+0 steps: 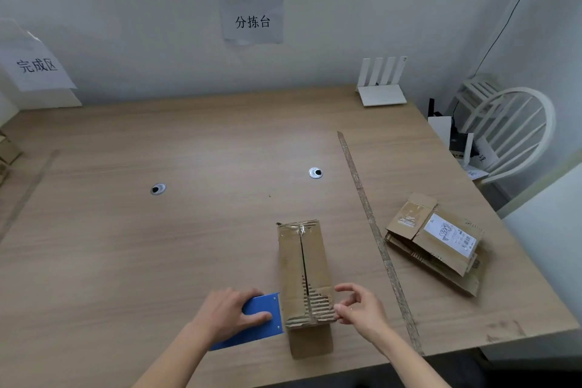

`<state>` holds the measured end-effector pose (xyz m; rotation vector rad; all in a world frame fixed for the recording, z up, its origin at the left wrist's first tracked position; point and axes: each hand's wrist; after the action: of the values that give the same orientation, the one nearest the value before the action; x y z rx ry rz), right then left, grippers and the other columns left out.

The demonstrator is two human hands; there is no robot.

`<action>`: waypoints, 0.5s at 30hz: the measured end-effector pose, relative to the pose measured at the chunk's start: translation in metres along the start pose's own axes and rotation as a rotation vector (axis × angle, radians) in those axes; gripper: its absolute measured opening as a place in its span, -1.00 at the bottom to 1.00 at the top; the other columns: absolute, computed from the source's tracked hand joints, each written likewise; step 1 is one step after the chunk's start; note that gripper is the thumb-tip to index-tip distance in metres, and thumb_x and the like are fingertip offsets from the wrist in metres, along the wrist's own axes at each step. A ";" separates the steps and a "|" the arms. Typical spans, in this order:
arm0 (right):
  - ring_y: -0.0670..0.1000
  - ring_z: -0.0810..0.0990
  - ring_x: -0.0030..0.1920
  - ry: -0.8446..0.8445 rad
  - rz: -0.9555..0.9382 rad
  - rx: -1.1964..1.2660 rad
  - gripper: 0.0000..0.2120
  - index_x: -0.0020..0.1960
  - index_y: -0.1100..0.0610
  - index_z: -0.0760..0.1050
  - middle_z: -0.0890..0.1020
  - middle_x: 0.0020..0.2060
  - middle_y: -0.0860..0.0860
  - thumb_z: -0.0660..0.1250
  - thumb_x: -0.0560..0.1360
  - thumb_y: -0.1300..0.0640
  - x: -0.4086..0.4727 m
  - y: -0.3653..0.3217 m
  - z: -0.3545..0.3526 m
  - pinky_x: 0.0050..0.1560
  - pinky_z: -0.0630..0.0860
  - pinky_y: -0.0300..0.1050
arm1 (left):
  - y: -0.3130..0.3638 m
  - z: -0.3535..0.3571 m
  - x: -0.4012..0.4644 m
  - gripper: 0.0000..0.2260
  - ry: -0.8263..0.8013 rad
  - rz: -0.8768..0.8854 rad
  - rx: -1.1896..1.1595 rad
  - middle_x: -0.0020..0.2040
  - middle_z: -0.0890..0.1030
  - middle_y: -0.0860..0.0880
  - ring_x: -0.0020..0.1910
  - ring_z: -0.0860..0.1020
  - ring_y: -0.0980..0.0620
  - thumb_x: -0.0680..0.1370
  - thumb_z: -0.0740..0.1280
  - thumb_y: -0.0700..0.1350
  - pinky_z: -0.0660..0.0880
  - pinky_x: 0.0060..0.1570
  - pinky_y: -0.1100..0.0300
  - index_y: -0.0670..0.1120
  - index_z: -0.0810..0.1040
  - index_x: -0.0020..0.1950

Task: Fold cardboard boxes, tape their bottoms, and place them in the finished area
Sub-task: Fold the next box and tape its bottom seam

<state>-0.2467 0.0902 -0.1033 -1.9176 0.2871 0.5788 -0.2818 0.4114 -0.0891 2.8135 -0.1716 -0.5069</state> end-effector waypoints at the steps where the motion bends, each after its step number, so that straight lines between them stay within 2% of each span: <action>1: 0.02 0.74 -0.20 0.003 0.000 0.003 -0.68 0.09 0.02 0.59 0.69 -0.19 0.12 0.49 0.45 0.36 0.000 0.002 0.000 -0.18 0.68 -0.11 | 0.000 0.002 -0.001 -0.39 -0.001 -0.007 0.003 0.02 0.67 0.17 -0.11 0.59 0.12 0.40 0.07 0.55 0.43 -0.16 0.17 0.27 0.47 0.31; 8: 0.00 0.73 -0.22 0.045 0.063 -0.018 -0.72 0.08 0.06 0.58 0.70 -0.20 0.10 0.50 0.45 0.33 0.006 0.016 0.000 -0.20 0.69 -0.13 | 0.010 0.008 0.002 -0.36 -0.025 0.002 0.024 0.04 0.67 0.18 -0.16 0.55 0.14 0.41 0.04 0.56 0.41 -0.20 0.17 0.27 0.46 0.33; 12: -0.03 0.71 -0.22 0.083 0.086 -0.090 -0.77 0.07 0.04 0.59 0.71 -0.23 0.02 0.49 0.48 0.26 0.011 0.024 0.005 -0.09 0.70 -0.05 | 0.015 0.018 0.007 -0.35 -0.039 -0.020 0.048 0.04 0.66 0.18 -0.18 0.52 0.16 0.41 0.01 0.56 0.39 -0.24 0.21 0.25 0.47 0.31; 15: -0.07 0.69 -0.16 0.122 0.073 -0.146 -0.74 0.15 0.04 0.58 0.70 -0.21 -0.04 0.48 0.50 0.22 0.017 0.027 0.017 0.01 0.68 -0.04 | 0.018 0.025 0.009 -0.35 -0.027 -0.061 0.050 0.06 0.66 0.16 -0.17 0.52 0.15 0.43 -0.01 0.55 0.36 -0.25 0.21 0.25 0.45 0.35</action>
<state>-0.2492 0.0955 -0.1389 -2.0943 0.4038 0.5435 -0.2833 0.3859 -0.1095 2.8696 -0.1062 -0.5613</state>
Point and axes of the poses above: each hand's wrist, its own x-axis towards the middle knuckle, its own z-axis out of the palm, y = z × x
